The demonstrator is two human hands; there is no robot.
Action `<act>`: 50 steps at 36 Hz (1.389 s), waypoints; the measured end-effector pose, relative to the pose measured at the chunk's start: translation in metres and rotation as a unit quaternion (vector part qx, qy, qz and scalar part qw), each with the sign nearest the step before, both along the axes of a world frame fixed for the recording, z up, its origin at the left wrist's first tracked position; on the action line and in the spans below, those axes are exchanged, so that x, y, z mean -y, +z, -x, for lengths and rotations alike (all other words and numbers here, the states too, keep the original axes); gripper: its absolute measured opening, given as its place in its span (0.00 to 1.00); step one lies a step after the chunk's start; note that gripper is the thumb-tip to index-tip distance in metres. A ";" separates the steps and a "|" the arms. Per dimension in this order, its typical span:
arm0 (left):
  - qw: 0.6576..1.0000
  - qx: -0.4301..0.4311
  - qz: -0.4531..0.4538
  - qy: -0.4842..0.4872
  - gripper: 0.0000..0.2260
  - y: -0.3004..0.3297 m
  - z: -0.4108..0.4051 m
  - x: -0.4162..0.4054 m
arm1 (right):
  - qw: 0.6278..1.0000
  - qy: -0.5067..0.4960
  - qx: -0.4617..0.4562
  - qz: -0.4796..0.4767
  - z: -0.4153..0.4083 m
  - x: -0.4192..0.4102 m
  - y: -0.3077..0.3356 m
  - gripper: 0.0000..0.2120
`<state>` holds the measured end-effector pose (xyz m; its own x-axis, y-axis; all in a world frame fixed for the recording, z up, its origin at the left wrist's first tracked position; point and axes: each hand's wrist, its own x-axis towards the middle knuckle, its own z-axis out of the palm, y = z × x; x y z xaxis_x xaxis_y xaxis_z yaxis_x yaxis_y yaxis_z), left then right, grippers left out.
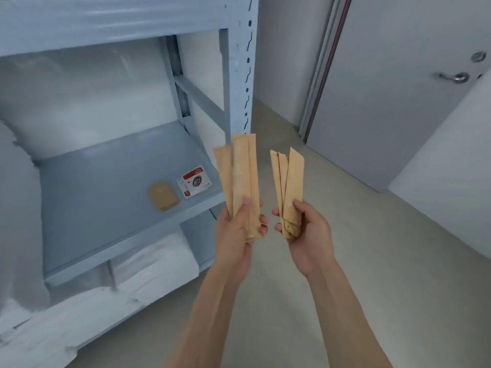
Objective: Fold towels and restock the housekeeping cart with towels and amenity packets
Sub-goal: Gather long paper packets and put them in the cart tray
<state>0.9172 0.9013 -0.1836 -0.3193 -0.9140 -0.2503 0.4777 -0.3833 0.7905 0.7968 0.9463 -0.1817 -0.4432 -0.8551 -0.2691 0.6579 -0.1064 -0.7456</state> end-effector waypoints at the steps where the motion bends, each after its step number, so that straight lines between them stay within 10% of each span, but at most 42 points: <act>1: 1.000 0.003 0.003 -0.006 0.17 0.002 0.015 -0.009 | 1.000 -0.007 0.001 0.002 0.013 -0.011 0.000 0.11; 20: 0.988 0.004 0.039 -0.147 0.12 0.013 0.216 -0.047 | 0.986 -0.163 0.026 0.038 0.204 -0.095 0.000 0.14; 50: 0.979 -0.015 0.049 -0.199 0.11 0.022 0.499 0.285 | 0.960 -0.230 -0.149 -0.050 0.484 0.201 0.031 0.08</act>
